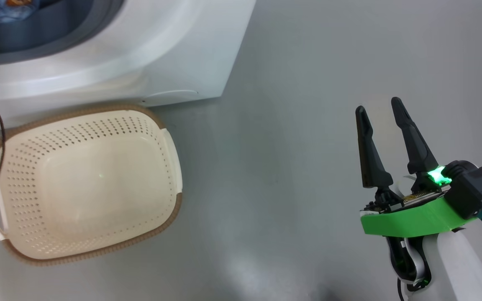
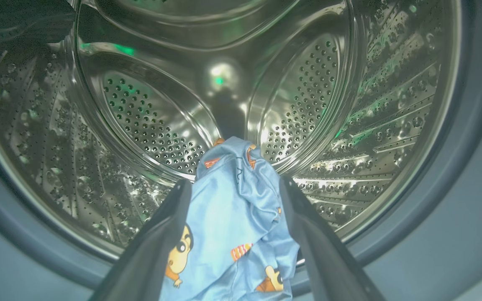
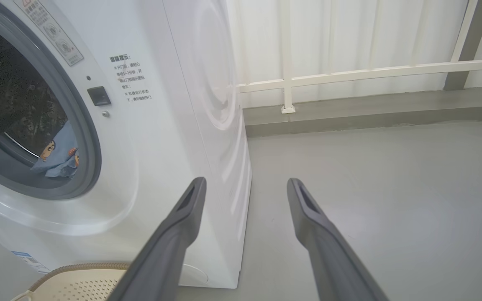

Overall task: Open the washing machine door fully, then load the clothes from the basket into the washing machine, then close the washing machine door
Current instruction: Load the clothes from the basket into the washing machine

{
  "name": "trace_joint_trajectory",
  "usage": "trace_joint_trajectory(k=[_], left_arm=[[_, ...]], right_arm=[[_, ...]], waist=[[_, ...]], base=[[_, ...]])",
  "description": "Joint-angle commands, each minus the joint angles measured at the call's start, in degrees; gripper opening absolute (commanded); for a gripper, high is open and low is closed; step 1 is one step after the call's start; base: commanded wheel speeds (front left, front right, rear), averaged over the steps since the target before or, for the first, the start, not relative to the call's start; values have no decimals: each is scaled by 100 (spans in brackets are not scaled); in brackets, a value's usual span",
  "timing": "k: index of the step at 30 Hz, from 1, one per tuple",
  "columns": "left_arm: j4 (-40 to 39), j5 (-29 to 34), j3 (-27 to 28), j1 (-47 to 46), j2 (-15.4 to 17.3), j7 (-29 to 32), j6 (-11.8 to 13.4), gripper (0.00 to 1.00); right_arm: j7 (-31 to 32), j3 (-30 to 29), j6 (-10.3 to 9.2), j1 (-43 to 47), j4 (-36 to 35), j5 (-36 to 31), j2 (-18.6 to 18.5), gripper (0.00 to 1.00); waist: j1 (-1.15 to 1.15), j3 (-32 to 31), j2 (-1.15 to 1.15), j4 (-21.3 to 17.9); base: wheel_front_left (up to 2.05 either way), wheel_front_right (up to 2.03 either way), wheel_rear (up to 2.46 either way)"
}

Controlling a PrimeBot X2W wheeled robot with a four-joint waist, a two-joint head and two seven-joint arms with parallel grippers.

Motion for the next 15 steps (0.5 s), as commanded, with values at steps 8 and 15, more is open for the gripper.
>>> trace_joint_trajectory(k=[8,15], left_arm=[[-961,497,666,1336,-255,-29,-53,100],[-1309,671,868,2106,-684,-29,-67,100]], right_arm=[[-44,35,41,53,40,-253,-54,100],[-44,26,41,211,146,-243,-181,100]], waist=[[0,-584,0,270],[0,-1019,0,442]], base=[[0,0,0],[0,0,0]])
